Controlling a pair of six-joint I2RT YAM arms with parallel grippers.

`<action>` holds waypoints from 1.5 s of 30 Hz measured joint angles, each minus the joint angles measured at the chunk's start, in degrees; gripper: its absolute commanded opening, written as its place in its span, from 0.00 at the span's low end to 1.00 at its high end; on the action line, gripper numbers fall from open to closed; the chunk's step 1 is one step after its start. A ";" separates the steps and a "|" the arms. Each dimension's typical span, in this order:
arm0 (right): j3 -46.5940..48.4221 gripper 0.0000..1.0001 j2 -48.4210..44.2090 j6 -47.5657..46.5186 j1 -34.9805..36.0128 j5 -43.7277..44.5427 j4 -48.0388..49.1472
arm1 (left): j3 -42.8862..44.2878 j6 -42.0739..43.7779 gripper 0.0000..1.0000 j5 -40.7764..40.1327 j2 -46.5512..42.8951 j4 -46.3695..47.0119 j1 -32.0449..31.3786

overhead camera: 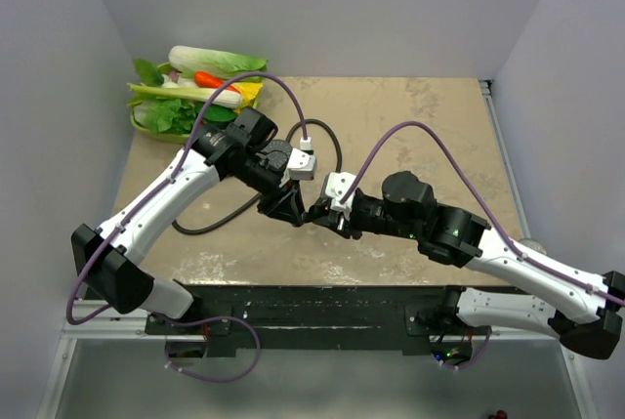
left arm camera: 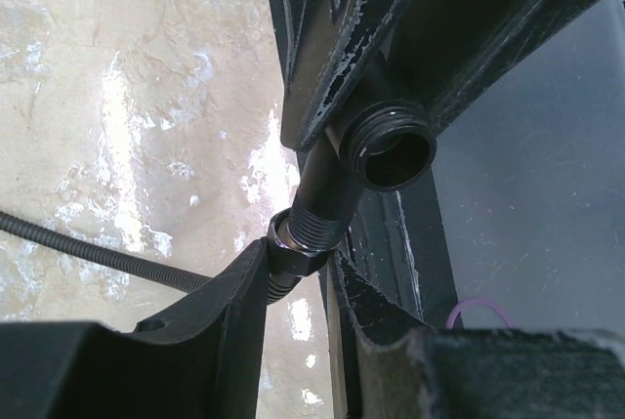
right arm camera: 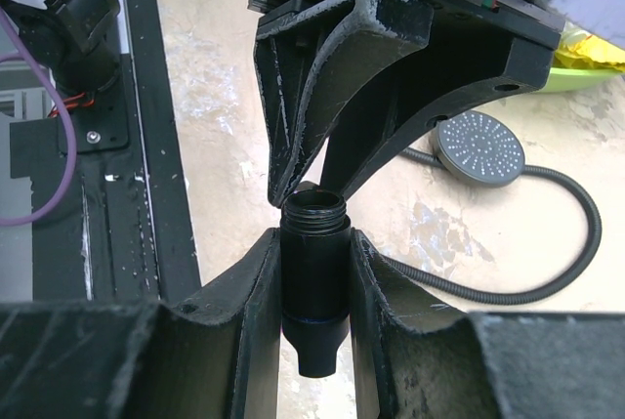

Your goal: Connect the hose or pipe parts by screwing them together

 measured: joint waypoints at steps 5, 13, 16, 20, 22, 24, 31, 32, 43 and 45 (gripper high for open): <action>-0.39 0.00 -0.11 0.15 -0.63 -0.17 0.28 | 0.00 0.00 0.00 -0.22 -0.09 0.09 -0.02; -1.53 0.00 -0.37 0.42 -1.86 -1.36 1.33 | 0.00 -0.46 0.00 -0.63 -0.15 0.20 -0.07; -1.66 0.00 -0.39 0.59 -2.10 -1.66 1.57 | 0.00 -0.50 0.00 -0.74 -0.15 0.22 -0.07; -1.66 0.00 -0.24 0.98 -2.21 -2.10 1.70 | 0.00 -1.62 0.00 -1.05 -0.15 0.46 -0.15; -1.66 0.00 0.31 1.70 -2.47 -2.29 1.88 | 0.00 -3.02 0.00 -2.12 -0.15 1.09 -0.33; -1.66 0.00 0.94 2.99 -2.78 -2.34 2.19 | -0.09 -4.37 0.00 -3.48 -0.15 1.70 -0.37; -2.19 0.00 2.43 11.17 -4.09 -1.86 3.72 | -0.83 -8.07 0.00 -6.86 -0.17 3.28 -0.44; -2.75 0.00 2.21 12.44 -4.35 -1.95 4.46 | -0.83 -8.17 0.00 -6.97 -0.17 3.28 -0.44; -8.22 0.00 0.44 24.09 -11.50 -12.09 12.00 | -0.83 -8.37 0.00 -6.60 -0.59 3.15 -0.48; -8.79 0.00 0.52 26.18 -13.03 -14.86 13.35 | -0.83 -8.37 0.00 -6.23 -0.81 3.06 -0.46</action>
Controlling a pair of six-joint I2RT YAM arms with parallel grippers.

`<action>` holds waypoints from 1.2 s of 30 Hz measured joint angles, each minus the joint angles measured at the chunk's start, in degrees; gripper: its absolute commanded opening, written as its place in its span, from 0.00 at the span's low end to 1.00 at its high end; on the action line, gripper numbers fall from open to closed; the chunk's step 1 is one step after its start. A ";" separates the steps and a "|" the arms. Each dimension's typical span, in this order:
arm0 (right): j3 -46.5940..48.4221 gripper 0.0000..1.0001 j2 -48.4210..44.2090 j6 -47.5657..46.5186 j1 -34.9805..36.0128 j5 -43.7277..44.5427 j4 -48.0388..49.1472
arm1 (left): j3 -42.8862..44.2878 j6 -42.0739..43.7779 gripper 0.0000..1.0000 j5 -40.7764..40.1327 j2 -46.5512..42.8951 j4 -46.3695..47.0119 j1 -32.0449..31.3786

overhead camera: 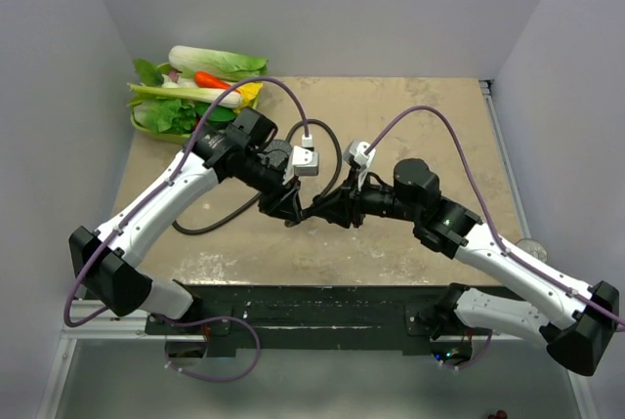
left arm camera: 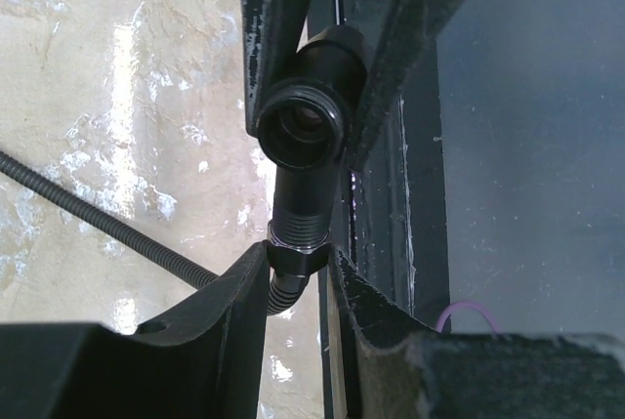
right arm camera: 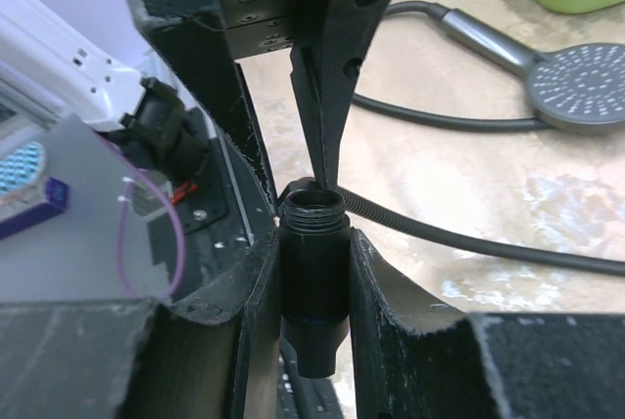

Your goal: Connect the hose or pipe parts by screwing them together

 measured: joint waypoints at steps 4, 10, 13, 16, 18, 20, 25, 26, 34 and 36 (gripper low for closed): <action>-2.10 0.00 0.46 4.98 -2.03 -3.89 4.15 | 0.00 0.02 0.00 -0.02 -0.35 -0.79 0.02; -5.40 0.00 1.70 12.70 -3.04 -6.73 11.04 | 0.00 0.07 0.00 -1.36 -1.07 -2.56 0.02; -7.45 0.00 1.73 16.37 -3.21 -7.50 14.91 | 0.00 -0.13 0.00 -1.70 -1.68 -3.15 0.02; -9.11 0.00 1.70 19.76 -3.30 -7.56 18.56 | 0.00 -0.68 0.00 -1.99 -2.16 -3.32 0.07; -10.62 0.00 1.60 22.18 -3.30 -7.37 21.33 | 0.00 -1.20 0.00 -2.34 -2.38 -3.37 0.07; -12.26 0.00 1.44 24.48 -3.30 -6.84 24.13 | 0.00 -1.77 0.00 -2.71 -2.49 -3.32 0.07; -15.54 0.00 1.27 30.12 -3.37 -4.70 30.03 | 0.00 -3.65 0.00 -3.61 -2.58 -2.64 0.13; -16.39 0.00 1.27 31.43 -3.39 -4.28 31.63 | 0.00 -4.07 0.00 -3.72 -2.67 -2.40 0.17; -19.69 0.00 1.20 37.35 -3.52 -0.17 38.82 | 0.00 -6.45 0.00 -4.07 -3.39 0.37 0.90; -20.90 0.00 1.20 39.17 -3.52 0.61 41.44 | 0.00 -7.13 0.00 -4.07 -3.80 1.11 0.98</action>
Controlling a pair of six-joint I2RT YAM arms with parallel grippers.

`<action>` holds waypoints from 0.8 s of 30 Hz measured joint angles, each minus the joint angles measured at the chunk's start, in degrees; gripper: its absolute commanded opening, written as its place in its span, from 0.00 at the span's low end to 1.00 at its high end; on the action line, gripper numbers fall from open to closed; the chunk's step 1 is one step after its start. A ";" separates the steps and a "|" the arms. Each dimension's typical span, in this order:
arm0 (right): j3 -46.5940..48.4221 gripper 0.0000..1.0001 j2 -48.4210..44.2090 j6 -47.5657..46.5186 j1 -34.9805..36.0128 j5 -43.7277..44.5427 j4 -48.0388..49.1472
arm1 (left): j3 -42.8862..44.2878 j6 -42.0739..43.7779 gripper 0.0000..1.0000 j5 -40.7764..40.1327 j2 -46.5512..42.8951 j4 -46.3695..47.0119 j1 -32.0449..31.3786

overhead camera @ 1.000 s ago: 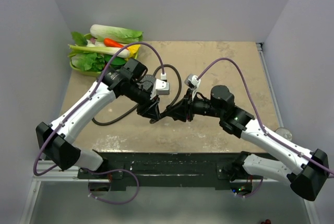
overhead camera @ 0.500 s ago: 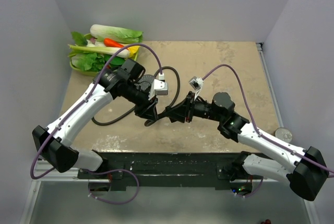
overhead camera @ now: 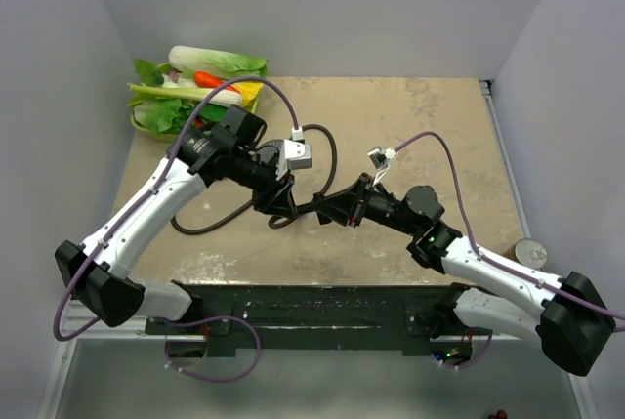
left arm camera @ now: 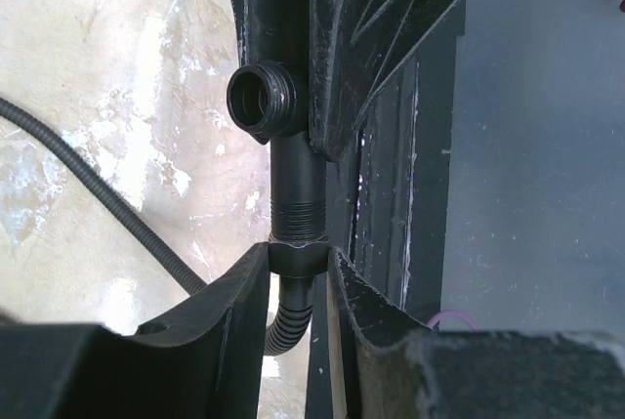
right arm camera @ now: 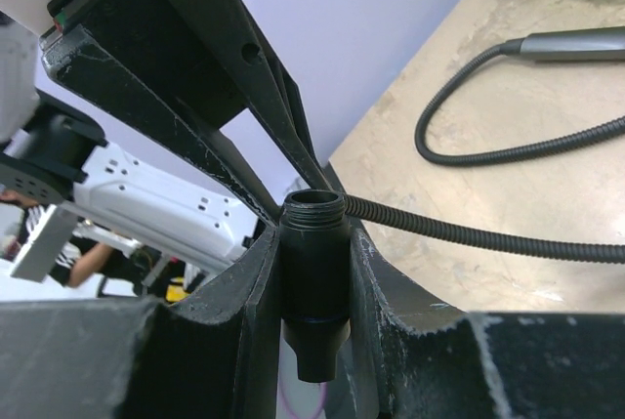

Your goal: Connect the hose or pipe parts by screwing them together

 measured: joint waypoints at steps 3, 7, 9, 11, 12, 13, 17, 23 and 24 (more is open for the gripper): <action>-1.66 0.00 0.17 3.15 0.00 1.01 4.04 | 0.00 -0.22 0.00 0.02 -0.74 1.11 0.02; -2.29 0.00 1.07 6.25 -0.07 1.03 7.80 | 0.00 0.37 0.00 0.39 -2.08 1.60 0.15; -2.29 0.00 1.73 7.56 -0.11 0.63 9.53 | 0.00 1.16 0.00 0.90 -2.82 1.66 0.37; -2.29 0.00 2.27 8.94 -0.11 0.15 11.23 | 0.00 2.12 0.00 1.42 -3.54 1.79 0.48; -2.29 0.00 2.47 9.49 -0.13 -0.15 12.02 | 0.00 2.73 0.00 1.86 -3.91 1.81 0.57; -2.32 0.00 2.73 10.21 -0.13 -0.48 13.00 | 0.00 3.52 0.00 2.40 -4.28 1.77 0.61; -3.28 0.00 2.84 13.14 -0.15 -0.94 17.59 | -0.15 5.14 0.00 4.61 -5.16 2.38 0.61; -3.50 0.00 2.69 15.63 -0.24 -0.57 19.91 | -4.96 4.42 0.00 6.54 -7.17 8.33 0.55; -3.50 0.00 2.60 15.63 -0.33 -0.37 19.76 | -6.32 3.37 0.00 6.25 -8.07 10.23 0.55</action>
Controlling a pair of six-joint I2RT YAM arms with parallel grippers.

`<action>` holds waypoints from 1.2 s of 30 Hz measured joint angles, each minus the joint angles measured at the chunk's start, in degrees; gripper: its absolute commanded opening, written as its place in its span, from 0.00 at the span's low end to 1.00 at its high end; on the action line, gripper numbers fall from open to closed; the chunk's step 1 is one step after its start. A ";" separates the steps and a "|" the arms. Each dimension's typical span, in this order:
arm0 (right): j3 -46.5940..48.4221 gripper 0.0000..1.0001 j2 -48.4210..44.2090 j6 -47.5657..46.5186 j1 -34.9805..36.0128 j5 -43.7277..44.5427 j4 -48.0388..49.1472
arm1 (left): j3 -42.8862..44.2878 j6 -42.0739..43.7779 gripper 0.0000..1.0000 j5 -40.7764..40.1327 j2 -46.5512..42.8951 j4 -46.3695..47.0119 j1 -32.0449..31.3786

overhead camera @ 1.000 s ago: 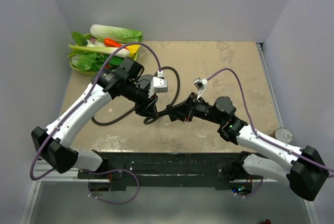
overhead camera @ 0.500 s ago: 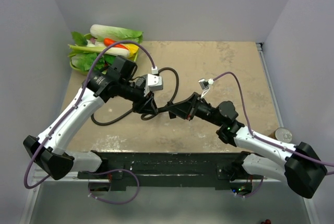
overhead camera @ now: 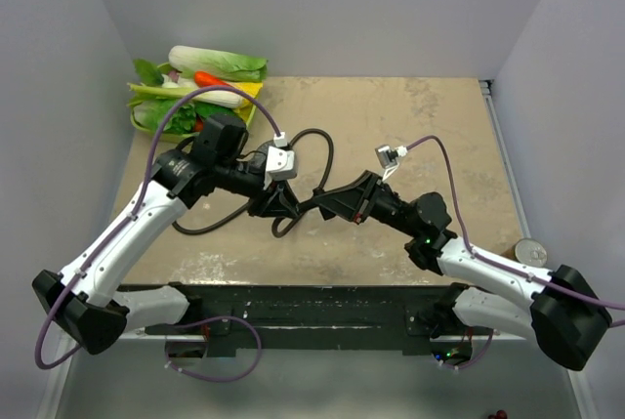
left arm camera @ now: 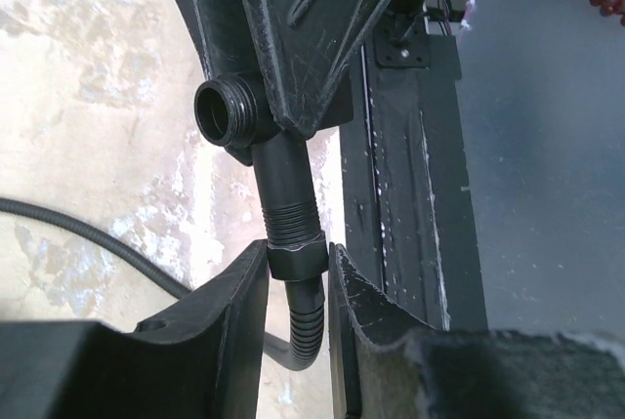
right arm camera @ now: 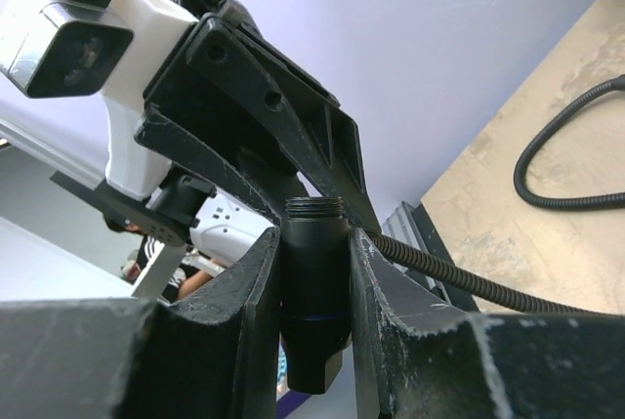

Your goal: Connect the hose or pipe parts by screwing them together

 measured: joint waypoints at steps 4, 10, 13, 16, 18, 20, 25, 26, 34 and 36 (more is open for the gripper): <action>0.13 0.00 -1.42 -1.05 -0.09 0.07 -2.08 | -3.91 -3.85 0.00 -1.16 -3.23 6.19 -0.46; 1.53 0.00 -6.08 -5.62 -0.11 1.79 -10.12 | -6.64 -8.35 0.00 -3.06 -4.83 12.87 -1.53; 1.64 0.00 -6.93 -6.43 -0.07 2.29 -12.31 | -10.34 -10.56 0.00 -4.07 -7.19 17.09 -1.86; 1.64 0.00 -7.10 -6.60 0.13 2.60 -12.81 | -12.20 -11.82 0.00 -4.57 -8.48 19.41 -2.05; 1.64 0.00 -7.34 -6.73 0.15 2.71 -12.98 | -12.72 -11.96 0.00 -4.72 -8.90 20.28 -2.16; 1.64 0.00 -7.78 -7.61 0.22 2.64 -13.53 | -13.44 -11.74 0.00 -4.61 -9.35 21.22 -2.25; 6.88 0.00 -10.19 -17.14 0.76 0.61 -26.60 | -15.19 -8.79 0.00 -3.04 -9.64 22.08 -2.51; 8.31 0.00 -10.43 -19.12 0.92 0.11 -29.38 | -15.39 -8.61 0.00 -2.69 -9.70 22.29 -2.51; 14.08 0.00 -12.74 -28.70 1.84 -3.26 -40.59 | -17.35 -7.93 0.00 -0.35 -11.52 25.64 -3.13; 14.01 0.00 -12.83 -28.02 2.14 -3.54 -39.41 | -18.01 -8.26 0.00 -0.83 -11.50 26.40 -3.13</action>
